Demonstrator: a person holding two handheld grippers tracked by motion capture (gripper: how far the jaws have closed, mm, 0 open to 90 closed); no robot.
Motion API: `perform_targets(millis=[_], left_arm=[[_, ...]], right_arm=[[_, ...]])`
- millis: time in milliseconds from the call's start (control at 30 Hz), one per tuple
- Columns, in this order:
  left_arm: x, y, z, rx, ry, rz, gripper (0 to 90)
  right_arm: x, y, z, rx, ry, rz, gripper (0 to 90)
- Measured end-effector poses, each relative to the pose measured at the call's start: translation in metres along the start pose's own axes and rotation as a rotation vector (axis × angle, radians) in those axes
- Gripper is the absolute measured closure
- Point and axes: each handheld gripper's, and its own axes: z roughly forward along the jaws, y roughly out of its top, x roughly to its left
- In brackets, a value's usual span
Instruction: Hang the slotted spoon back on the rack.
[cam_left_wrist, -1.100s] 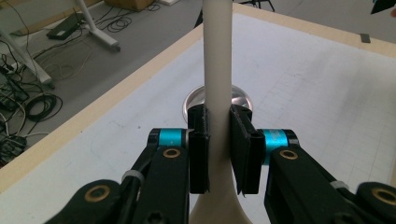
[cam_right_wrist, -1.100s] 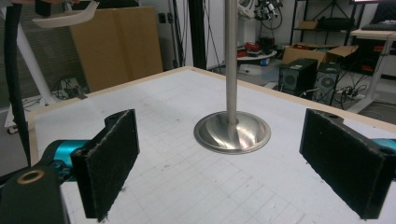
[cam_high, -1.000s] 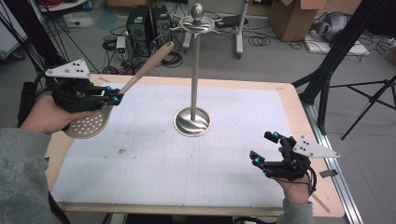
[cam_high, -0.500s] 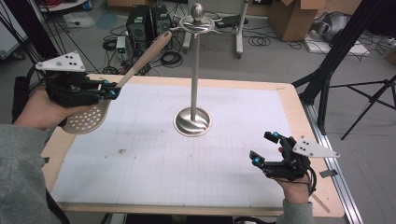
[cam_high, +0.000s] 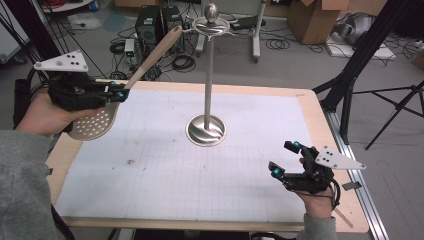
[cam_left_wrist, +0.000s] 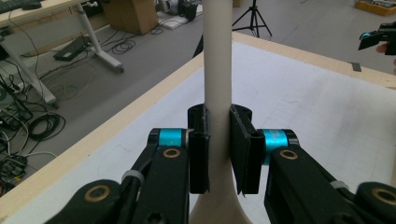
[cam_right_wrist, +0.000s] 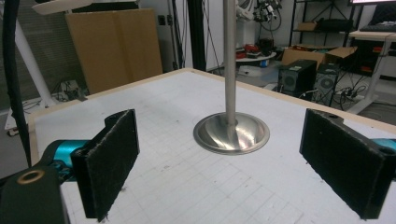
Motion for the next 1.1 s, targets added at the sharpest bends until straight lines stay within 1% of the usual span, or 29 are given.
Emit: perform_targets(millis=[200,367,467,667,800,867,967,1067,1100], left_arm=[[0.002,0.001,0.001,-0.021,-0.006,-0.004,78.0],[0.001,0.002,0.005,-0.016,-0.013,-0.001,77.9],[0.002,0.002,0.007,-0.016,-0.019,0.000,77.9],[0.003,0.001,0.011,-0.024,-0.032,-0.011,77.9],[0.004,0.001,0.014,-0.014,-0.034,-0.009,77.9],[0.003,0.000,0.017,-0.019,-0.039,-0.014,77.9],[0.003,0.000,0.019,-0.021,-0.042,-0.005,77.9],[0.003,-0.001,0.021,-0.021,-0.042,-0.006,77.9],[0.003,-0.001,0.021,-0.019,-0.043,-0.005,77.9]], right_arm=[[-0.002,0.000,-0.002,-0.003,-0.004,0.007,10.8],[-0.002,0.000,-0.004,-0.009,-0.010,0.003,10.8],[-0.002,0.000,-0.005,-0.009,-0.010,0.008,10.8],[-0.002,0.000,-0.006,-0.009,-0.010,0.007,10.8],[-0.003,0.000,-0.007,-0.011,-0.014,0.010,10.8],[-0.003,-0.001,-0.008,-0.012,-0.015,0.010,10.8],[-0.003,0.000,-0.009,-0.014,-0.019,0.012,10.8],[-0.004,0.000,-0.010,-0.019,-0.018,0.006,10.8],[-0.003,0.000,-0.010,-0.017,-0.019,0.012,10.8]])
